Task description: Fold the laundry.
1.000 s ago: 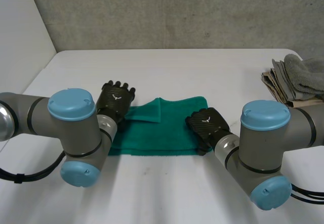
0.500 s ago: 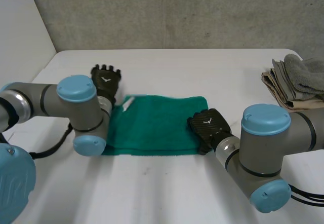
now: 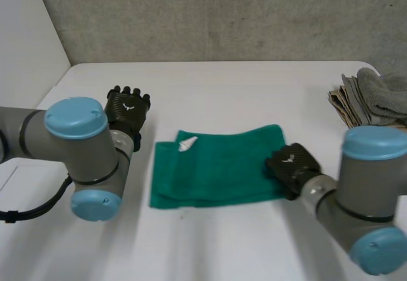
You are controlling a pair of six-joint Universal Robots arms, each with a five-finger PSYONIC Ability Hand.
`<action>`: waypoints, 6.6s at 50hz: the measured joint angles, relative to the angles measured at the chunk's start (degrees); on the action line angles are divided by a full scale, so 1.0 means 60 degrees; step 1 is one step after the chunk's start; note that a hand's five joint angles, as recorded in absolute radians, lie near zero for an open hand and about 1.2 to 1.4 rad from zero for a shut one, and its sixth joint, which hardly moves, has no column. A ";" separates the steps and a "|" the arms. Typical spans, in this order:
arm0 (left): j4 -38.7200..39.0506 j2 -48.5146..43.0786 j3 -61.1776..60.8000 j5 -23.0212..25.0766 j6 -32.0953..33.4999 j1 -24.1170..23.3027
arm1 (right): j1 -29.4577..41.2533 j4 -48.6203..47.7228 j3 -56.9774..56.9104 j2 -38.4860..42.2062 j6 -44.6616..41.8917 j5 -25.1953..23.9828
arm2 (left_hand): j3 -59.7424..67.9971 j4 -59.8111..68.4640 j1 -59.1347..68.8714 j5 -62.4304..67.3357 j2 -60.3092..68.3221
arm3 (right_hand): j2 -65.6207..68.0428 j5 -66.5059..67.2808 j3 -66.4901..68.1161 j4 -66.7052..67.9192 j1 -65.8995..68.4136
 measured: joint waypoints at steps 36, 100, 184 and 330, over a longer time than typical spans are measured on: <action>0.0070 0.1642 -0.0813 0.0228 -0.1246 -0.0830 | 0.2736 -0.0131 -0.1393 0.0085 0.0035 -0.1468 | 0.0000 0.0000 0.0000 0.0000 -0.0001 | -0.9113 -0.8699 -0.9215 -0.9112 -0.7002; -0.4032 0.2848 0.1229 0.3189 -0.2176 -0.1677 | 0.1744 -0.0469 0.0092 -0.1587 0.2532 0.0481 | -0.0001 0.0000 0.0001 -0.0002 -0.0001 | -0.9113 -0.8860 -0.9351 -0.9112 -0.7381; -0.4954 0.2947 0.1498 0.4166 -0.3250 -0.1367 | -0.1253 -0.1532 -0.0124 0.0532 0.0728 -0.2357 | -0.0001 0.0001 0.0002 -0.0002 0.0000 | -0.8906 -0.8637 -0.9064 -0.9033 -0.6884; -0.4731 0.2945 0.1351 0.4172 -0.3701 -0.1367 | -0.2511 -0.1565 -0.3436 0.1560 0.0328 -0.4146 | 0.0000 0.0002 0.0028 -0.0004 0.0000 | -0.0055 -0.0552 -0.0244 -0.0172 -0.0178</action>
